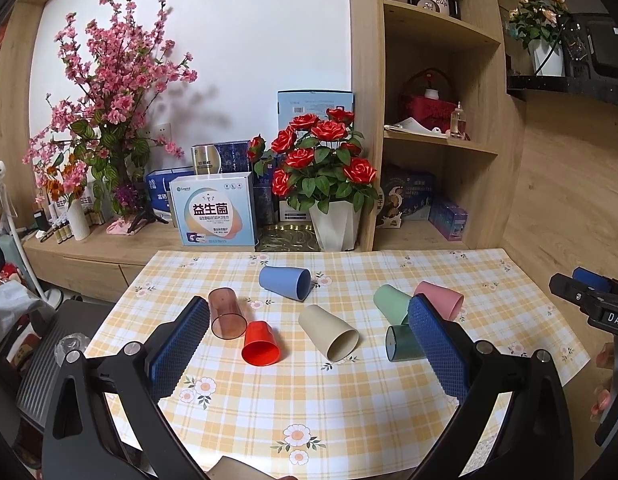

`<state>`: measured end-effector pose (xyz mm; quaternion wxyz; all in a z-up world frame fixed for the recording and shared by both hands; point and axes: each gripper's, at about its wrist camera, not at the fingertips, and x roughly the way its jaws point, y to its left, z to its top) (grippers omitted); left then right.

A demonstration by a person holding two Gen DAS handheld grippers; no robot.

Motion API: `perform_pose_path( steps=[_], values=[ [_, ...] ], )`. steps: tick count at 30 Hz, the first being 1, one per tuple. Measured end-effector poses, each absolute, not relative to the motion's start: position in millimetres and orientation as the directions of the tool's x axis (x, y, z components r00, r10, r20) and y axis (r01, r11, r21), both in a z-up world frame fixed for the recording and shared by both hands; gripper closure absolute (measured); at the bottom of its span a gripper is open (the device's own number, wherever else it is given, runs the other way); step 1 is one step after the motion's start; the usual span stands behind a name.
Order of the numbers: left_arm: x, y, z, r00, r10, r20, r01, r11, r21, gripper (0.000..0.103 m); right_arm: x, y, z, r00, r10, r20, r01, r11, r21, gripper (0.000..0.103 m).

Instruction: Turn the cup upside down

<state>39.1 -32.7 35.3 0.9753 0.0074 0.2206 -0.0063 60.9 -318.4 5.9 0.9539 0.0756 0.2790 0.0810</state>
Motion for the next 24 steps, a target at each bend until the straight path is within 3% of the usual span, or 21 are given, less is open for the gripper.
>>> perform_pose_path(
  steps=[18,24],
  values=[
    [39,-33,37,0.904,-0.01,-0.428,0.012,1.0,0.003,0.006,61,-319,7,0.834,0.2,-0.514,-0.12,0.975,0.185,0.017],
    [40,-32,30,0.915,0.008,-0.403,-0.01,1.0,-0.003,0.006,60,-332,1,0.851,0.246,-0.464,-0.144,0.959,0.243,0.017]
  ],
)
